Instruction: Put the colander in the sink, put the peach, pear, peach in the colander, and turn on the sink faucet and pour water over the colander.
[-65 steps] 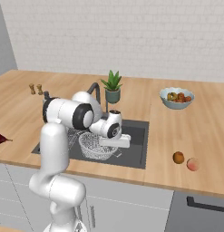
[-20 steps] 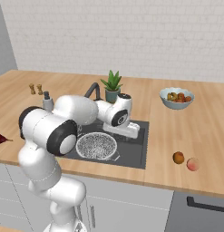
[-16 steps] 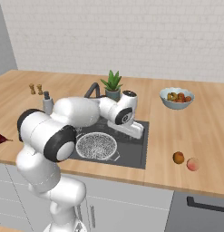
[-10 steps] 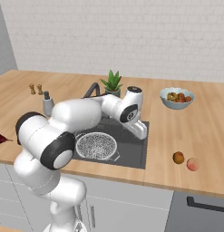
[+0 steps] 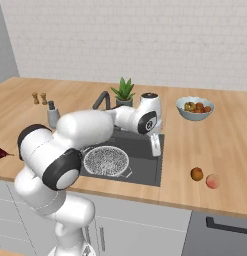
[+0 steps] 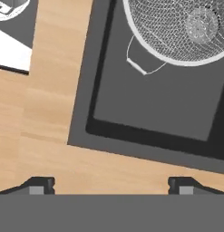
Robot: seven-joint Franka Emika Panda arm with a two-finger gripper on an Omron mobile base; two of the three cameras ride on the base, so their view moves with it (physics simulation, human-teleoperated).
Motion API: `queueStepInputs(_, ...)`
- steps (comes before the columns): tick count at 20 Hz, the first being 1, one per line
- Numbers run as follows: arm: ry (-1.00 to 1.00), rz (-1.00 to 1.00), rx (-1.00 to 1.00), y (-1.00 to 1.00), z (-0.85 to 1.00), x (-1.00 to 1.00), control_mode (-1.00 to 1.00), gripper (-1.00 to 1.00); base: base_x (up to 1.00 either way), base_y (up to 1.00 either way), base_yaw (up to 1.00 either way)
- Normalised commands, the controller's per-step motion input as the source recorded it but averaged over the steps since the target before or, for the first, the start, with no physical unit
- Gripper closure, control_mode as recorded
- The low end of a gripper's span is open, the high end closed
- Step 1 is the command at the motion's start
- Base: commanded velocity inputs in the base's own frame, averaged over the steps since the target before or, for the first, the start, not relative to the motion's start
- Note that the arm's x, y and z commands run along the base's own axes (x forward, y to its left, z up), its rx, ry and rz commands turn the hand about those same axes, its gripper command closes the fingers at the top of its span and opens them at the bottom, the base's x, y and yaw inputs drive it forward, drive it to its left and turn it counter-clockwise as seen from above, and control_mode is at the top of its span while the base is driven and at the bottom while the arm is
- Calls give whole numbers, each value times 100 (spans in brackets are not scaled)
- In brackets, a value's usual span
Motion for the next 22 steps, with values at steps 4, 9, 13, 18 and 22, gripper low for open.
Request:
queueStepInputs(4, 0, -100, -5, 0, 4, -1, -100, -100, 0, 0, 0)
queueStepInputs(9, -5, -95, -3, -7, 1, -5, -100, -100, 0, 0, 0)
queueStepInputs(13, -21, -81, -2, -5, -4, -25, -100, -100, 0, 0, 0)
queueStepInputs(18, -35, -79, -13, -3, -13, -19, -100, -100, 0, 0, 0)
queueStepInputs(22, -11, -70, -6, -21, -6, -4, -100, -100, 0, 0, 0)
